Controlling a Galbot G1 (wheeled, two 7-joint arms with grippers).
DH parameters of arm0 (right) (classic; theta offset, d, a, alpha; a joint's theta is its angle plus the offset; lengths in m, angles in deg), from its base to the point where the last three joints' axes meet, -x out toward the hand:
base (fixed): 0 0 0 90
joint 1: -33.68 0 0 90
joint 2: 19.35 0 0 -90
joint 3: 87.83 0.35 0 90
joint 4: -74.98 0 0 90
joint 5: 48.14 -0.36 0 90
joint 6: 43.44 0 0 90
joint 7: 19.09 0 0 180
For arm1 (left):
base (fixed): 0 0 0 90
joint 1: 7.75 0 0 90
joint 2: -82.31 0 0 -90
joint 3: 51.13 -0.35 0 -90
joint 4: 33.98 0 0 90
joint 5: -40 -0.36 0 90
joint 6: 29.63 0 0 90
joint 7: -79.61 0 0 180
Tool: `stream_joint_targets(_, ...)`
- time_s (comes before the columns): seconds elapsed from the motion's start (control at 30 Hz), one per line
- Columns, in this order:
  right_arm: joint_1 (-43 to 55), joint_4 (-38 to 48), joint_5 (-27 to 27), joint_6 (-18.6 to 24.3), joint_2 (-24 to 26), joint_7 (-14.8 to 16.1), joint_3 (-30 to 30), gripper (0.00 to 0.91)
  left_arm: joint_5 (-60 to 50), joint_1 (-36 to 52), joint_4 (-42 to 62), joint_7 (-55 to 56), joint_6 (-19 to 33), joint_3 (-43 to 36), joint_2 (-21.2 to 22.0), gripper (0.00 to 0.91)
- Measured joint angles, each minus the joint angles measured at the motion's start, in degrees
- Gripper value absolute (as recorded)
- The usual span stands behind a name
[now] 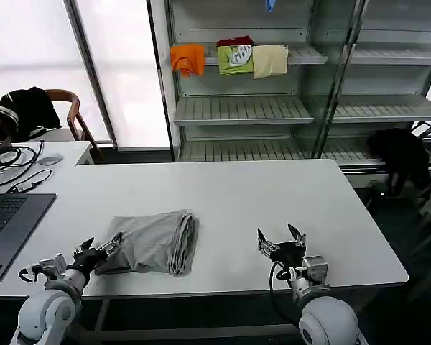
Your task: Fold and organize the clothes.
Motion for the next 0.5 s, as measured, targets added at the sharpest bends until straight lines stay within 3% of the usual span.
stream_joint_targets(0.17, 0.03, 0.13, 0.02, 0.00, -0.01, 0.05, -0.04, 0.907, -0.08, -0.38, 0.56, -0.81, 0.19, -0.35, 0.31, 0.907)
stream_joint_targets(0.27, 0.03, 0.13, 0.03, 0.00, -0.04, 0.08, -0.07, 0.907, -0.17, -0.44, 0.95, -1.29, 0.39, -0.60, 0.50, 0.705)
stream_joint_targets(0.3, 0.03, 0.13, 0.05, 0.01, -0.08, 0.09, -0.08, 0.907, -0.23, -0.43, 1.08, -1.44, 0.51, -0.63, 0.55, 0.494)
stream_joint_targets(0.33, 0.03, 0.17, 0.07, 0.02, -0.09, 0.11, -0.10, 0.907, -0.36, -0.42, 1.26, -1.66, 0.71, -0.72, 0.66, 0.343)
stream_joint_targets(0.37, 0.02, 0.19, 0.09, 0.04, -0.10, 0.11, -0.11, 0.907, -0.47, -0.41, 1.43, -1.87, 0.93, -0.81, 0.75, 0.071)
stream_joint_targets(0.5, -0.07, 0.29, 0.11, 0.18, -0.08, 0.17, -0.06, 0.907, -0.70, -0.45, 2.05, -2.60, 1.73, -0.98, 0.88, 0.010)
